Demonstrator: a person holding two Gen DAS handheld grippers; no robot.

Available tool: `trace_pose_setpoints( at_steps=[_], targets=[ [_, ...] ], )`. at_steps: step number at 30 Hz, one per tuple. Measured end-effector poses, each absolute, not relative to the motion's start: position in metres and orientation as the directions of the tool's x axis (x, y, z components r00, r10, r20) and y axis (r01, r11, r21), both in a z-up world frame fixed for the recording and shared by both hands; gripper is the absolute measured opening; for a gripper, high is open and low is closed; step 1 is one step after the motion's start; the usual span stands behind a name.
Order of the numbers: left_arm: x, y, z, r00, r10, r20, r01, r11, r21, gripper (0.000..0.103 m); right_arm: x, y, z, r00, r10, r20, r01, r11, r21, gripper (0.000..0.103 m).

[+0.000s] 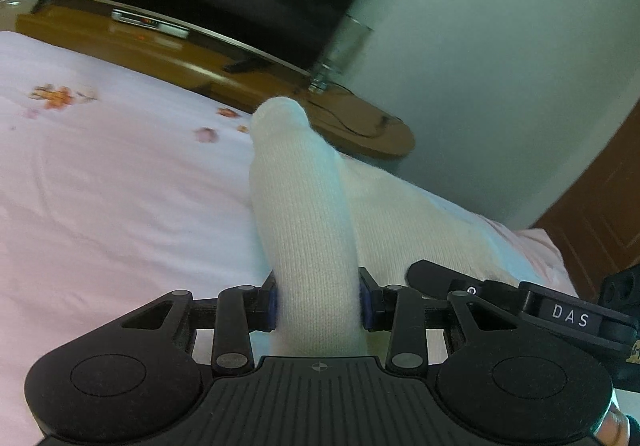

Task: Fold small clothes

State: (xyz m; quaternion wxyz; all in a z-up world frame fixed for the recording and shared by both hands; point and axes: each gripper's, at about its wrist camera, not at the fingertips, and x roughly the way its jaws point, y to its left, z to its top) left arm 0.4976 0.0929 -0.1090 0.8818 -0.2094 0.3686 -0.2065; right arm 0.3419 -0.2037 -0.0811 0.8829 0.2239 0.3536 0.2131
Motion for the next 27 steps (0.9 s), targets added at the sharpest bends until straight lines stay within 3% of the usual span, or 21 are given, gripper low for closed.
trace_pose_setpoints(
  at_steps=[10,21,27],
  targets=[
    [0.52,0.158,-0.138,0.667,-0.456,-0.59,0.138,0.853,-0.504,0.037,0.369,-0.135,-0.111,0.611,0.576,-0.543,-0.248,0.79,0.56,0.033],
    [0.531,0.177,-0.199,0.643,-0.413,-0.644,0.066,0.869,-0.491,0.038,0.378,-0.105,-0.145,0.57,0.553,-0.607,-0.234,0.818,0.526,0.033],
    [0.536,0.18,-0.206,0.636,-0.431,-0.64,0.067,0.857,-0.511,0.039,0.383,-0.111,-0.162,0.543,0.529,-0.652,-0.174,0.83,0.529,0.042]
  ],
)
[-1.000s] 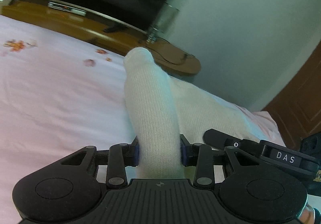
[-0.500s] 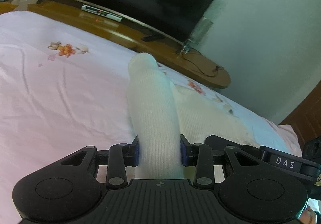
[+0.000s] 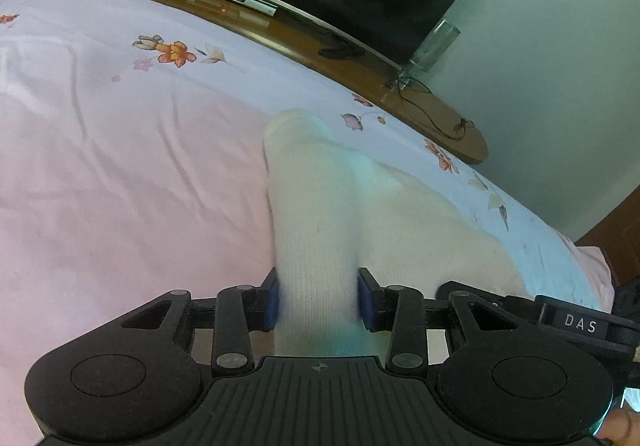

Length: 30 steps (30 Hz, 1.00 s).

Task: Fold small clothes

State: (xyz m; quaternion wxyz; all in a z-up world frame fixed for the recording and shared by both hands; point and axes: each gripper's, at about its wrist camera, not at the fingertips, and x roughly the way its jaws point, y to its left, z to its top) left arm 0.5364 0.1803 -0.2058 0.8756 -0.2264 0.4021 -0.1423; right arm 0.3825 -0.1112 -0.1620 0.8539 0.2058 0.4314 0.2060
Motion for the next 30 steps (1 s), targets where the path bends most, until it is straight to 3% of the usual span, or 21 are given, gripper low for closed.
trace_pose_setpoints(
  at_steps=[5,13,16,20,24,27,30],
  targets=[
    [0.541,0.182,-0.199,0.625,-0.432,-0.651,0.076,0.863,-0.5,0.039,0.381,-0.119,-0.162,0.514,0.537,-0.669,-0.138,0.822,0.553,0.063],
    [0.544,0.183,-0.199,0.616,-0.442,-0.653,0.082,0.86,-0.504,0.038,0.345,-0.128,-0.169,0.431,0.568,-0.701,-0.173,0.815,0.553,0.063],
    [0.546,0.182,-0.198,0.609,-0.44,-0.659,0.09,0.865,-0.494,0.038,0.331,-0.127,-0.168,0.398,0.587,-0.705,-0.188,0.804,0.564,0.057],
    [0.55,0.181,-0.193,0.608,-0.435,-0.664,0.112,0.875,-0.471,0.038,0.32,-0.13,-0.173,0.326,0.658,-0.679,-0.108,0.739,0.665,0.02],
    [0.551,0.185,-0.189,0.608,-0.42,-0.673,0.123,0.888,-0.443,0.038,0.314,-0.139,-0.173,0.315,0.774,-0.55,-0.028,0.587,0.809,0.017],
    [0.543,0.19,-0.192,0.607,-0.421,-0.674,0.131,0.89,-0.437,0.038,0.309,-0.139,-0.19,0.285,0.707,-0.648,-0.009,0.678,0.735,0.016],
    [0.533,0.196,-0.186,0.623,-0.414,-0.663,0.118,0.888,-0.443,0.038,0.311,-0.142,-0.188,0.302,0.704,-0.643,-0.021,0.679,0.734,0.019]
  ],
)
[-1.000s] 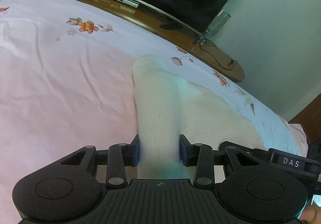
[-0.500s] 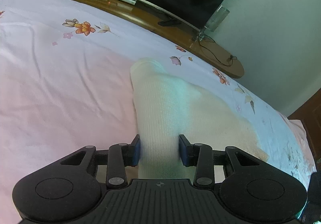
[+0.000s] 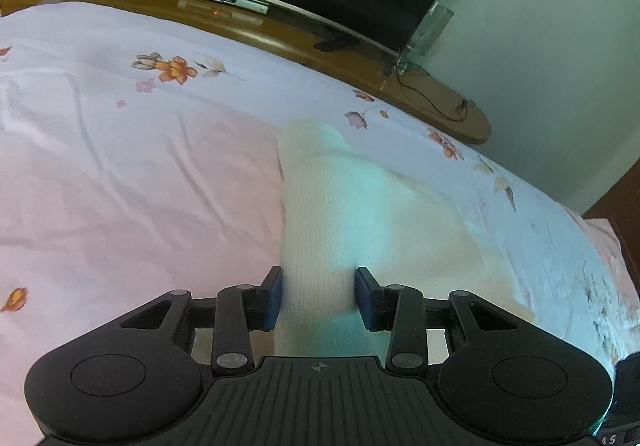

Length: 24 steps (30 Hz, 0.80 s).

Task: Fold small clothes

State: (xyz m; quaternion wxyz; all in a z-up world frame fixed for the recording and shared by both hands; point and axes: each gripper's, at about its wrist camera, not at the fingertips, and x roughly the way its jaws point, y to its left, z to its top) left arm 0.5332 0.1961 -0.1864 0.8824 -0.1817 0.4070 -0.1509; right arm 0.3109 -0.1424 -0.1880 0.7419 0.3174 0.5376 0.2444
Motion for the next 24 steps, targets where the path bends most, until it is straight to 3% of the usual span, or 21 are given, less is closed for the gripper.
trace_pose_setpoints(
  at_steps=[1,7,11,14,18,24],
  targets=[
    [0.528,0.198,-0.182,0.635,-0.406,-0.658,0.116,0.891,-0.438,0.038,0.312,-0.139,-0.178,0.317,0.678,-0.664,-0.061,0.713,0.699,0.028],
    [0.487,0.196,-0.146,0.707,-0.395,-0.587,0.187,0.904,-0.384,0.038,0.313,-0.134,-0.115,0.524,0.525,-0.671,-0.21,0.843,0.495,0.029],
    [0.464,0.181,-0.149,0.672,-0.434,-0.6,0.231,0.893,-0.387,0.038,0.316,-0.107,-0.079,0.651,0.456,-0.607,-0.306,0.89,0.34,0.028],
    [0.459,0.179,-0.175,0.633,-0.417,-0.652,0.181,0.899,-0.399,0.038,0.333,-0.086,-0.082,0.649,0.444,-0.618,-0.365,0.894,0.26,0.025],
    [0.451,0.185,-0.198,0.643,-0.41,-0.647,0.153,0.897,-0.415,0.038,0.352,-0.074,-0.131,0.591,0.335,-0.734,-0.344,0.927,0.146,0.023],
    [0.444,0.178,-0.184,0.646,-0.372,-0.667,0.132,0.915,-0.382,0.038,0.353,-0.079,-0.129,0.602,0.332,-0.726,-0.323,0.933,0.159,0.02]
  ],
)
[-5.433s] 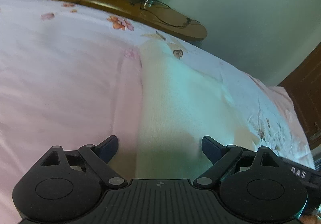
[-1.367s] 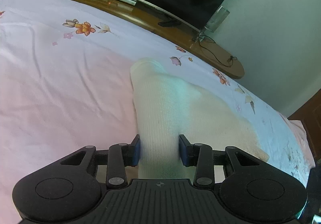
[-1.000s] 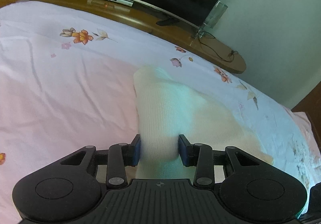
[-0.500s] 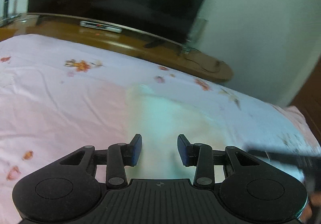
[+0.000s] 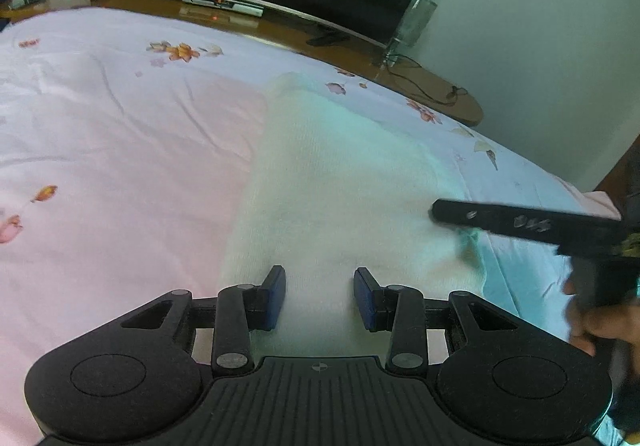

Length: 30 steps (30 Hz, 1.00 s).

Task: Fold small clothes

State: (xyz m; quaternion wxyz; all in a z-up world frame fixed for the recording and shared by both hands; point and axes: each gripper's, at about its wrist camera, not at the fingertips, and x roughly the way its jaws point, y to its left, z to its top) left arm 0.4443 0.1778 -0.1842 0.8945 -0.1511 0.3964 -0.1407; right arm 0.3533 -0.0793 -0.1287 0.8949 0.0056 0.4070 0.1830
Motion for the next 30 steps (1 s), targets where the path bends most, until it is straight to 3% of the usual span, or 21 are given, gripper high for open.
trace_pose_setpoints(
  at_steps=[3,7,10,13,15,16,17,23,30],
  targets=[
    [0.439,0.172,-0.179,0.65,-0.345,-0.677,0.131,0.929,-0.347,0.039,0.338,-0.077,-0.117,0.628,0.369,-0.685,-0.33,0.924,0.195,0.029],
    [0.432,0.169,-0.178,0.658,-0.32,-0.682,0.117,0.938,-0.327,0.039,0.311,-0.078,-0.114,0.64,0.387,-0.664,-0.326,0.919,0.222,0.03],
    [0.427,0.167,-0.176,0.66,-0.305,-0.687,0.105,0.942,-0.318,0.039,0.31,-0.07,-0.127,0.626,0.337,-0.703,-0.313,0.935,0.169,0.029],
    [0.423,0.163,-0.174,0.657,-0.304,-0.691,0.102,0.943,-0.318,0.039,0.314,-0.073,-0.142,0.563,0.321,-0.762,-0.253,0.944,0.211,0.03],
    [0.419,0.163,-0.168,0.648,-0.333,-0.685,0.113,0.932,-0.345,0.068,0.302,-0.076,-0.132,0.586,0.331,-0.739,-0.249,0.942,0.224,0.031],
    [0.416,0.162,-0.164,0.654,-0.34,-0.676,0.117,0.928,-0.354,0.099,0.295,-0.077,-0.125,0.594,0.34,-0.729,-0.254,0.939,0.231,0.033],
    [0.408,0.161,-0.157,0.686,-0.321,-0.654,0.109,0.933,-0.343,0.103,0.289,-0.078,-0.119,0.603,0.346,-0.719,-0.258,0.937,0.234,0.033],
    [0.387,0.151,-0.128,0.706,-0.283,-0.649,0.137,0.954,-0.267,0.103,0.247,-0.089,-0.087,0.653,0.353,-0.67,-0.259,0.936,0.24,0.049],
    [0.344,0.151,-0.083,0.739,-0.066,-0.671,-0.006,0.995,-0.104,0.103,0.196,-0.11,-0.058,0.701,0.326,-0.634,-0.203,0.944,0.261,0.058]
  ],
)
